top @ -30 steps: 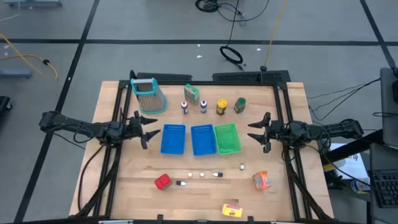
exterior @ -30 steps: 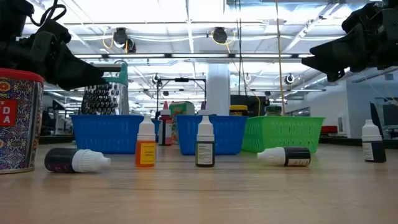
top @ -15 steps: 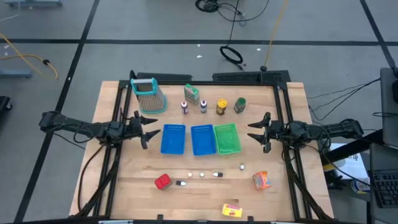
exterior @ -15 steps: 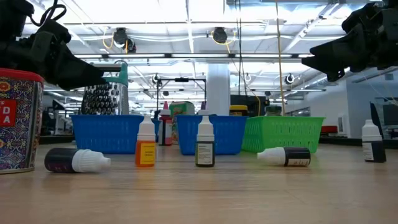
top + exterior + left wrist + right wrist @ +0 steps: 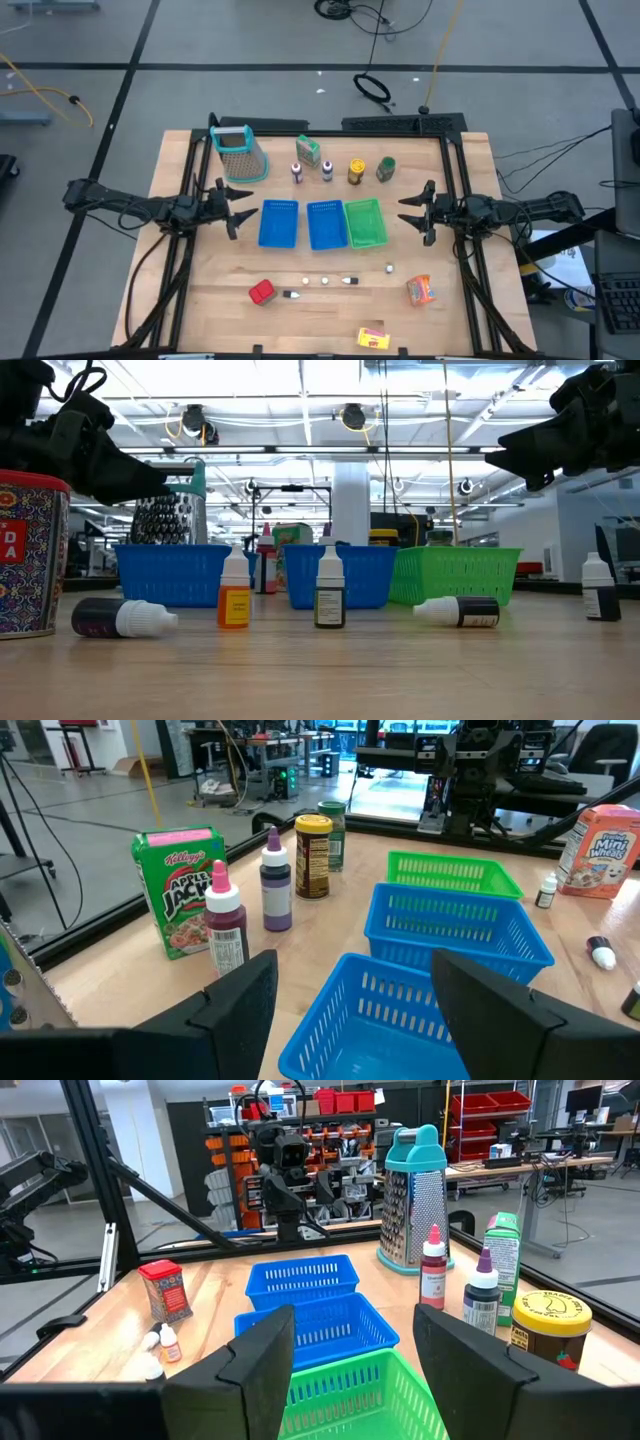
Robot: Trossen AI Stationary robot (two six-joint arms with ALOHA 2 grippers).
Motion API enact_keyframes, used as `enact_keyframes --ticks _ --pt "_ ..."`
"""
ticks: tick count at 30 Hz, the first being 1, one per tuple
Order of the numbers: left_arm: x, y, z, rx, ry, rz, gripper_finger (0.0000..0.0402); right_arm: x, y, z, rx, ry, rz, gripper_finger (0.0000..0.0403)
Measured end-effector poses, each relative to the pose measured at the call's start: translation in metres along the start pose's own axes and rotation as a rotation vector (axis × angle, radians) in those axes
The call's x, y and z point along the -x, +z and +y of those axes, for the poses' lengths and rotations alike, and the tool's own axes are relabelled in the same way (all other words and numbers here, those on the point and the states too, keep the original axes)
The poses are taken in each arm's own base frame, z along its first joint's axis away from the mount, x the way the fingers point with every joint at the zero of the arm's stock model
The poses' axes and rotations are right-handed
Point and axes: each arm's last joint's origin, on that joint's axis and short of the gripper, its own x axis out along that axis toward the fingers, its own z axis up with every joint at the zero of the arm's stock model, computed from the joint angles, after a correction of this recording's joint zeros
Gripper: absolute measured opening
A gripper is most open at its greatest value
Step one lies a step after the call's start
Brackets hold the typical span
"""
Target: Pick & Place Kitchen Items
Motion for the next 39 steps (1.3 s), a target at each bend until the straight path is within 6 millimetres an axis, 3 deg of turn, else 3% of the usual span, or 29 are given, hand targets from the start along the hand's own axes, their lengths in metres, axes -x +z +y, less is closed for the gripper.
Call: enact_keyframes --ticks 12,17,25,32,39 --pt "0.0 0.0 0.001 -0.015 0.017 -0.002 0.0267 0.0 0.006 0.001 -0.013 0.007 -0.063 0.0199" --pt "0.0 0.0 0.001 -0.167 0.047 -0.002 0.0267 0.002 0.017 0.001 -0.079 0.022 -0.177 0.0199" --pt "0.0 0.0 0.001 -0.355 0.046 0.002 0.0267 0.002 0.019 0.001 -0.099 0.015 -0.196 0.0199" --pt "0.0 0.009 0.001 -0.318 0.051 -0.077 0.0267 -0.005 0.004 -0.01 -0.035 -0.335 -0.059 0.0199" --pt "0.002 0.021 0.0 -0.06 0.039 -0.201 0.0267 -0.014 -0.009 -0.023 0.004 -0.489 0.067 0.022"
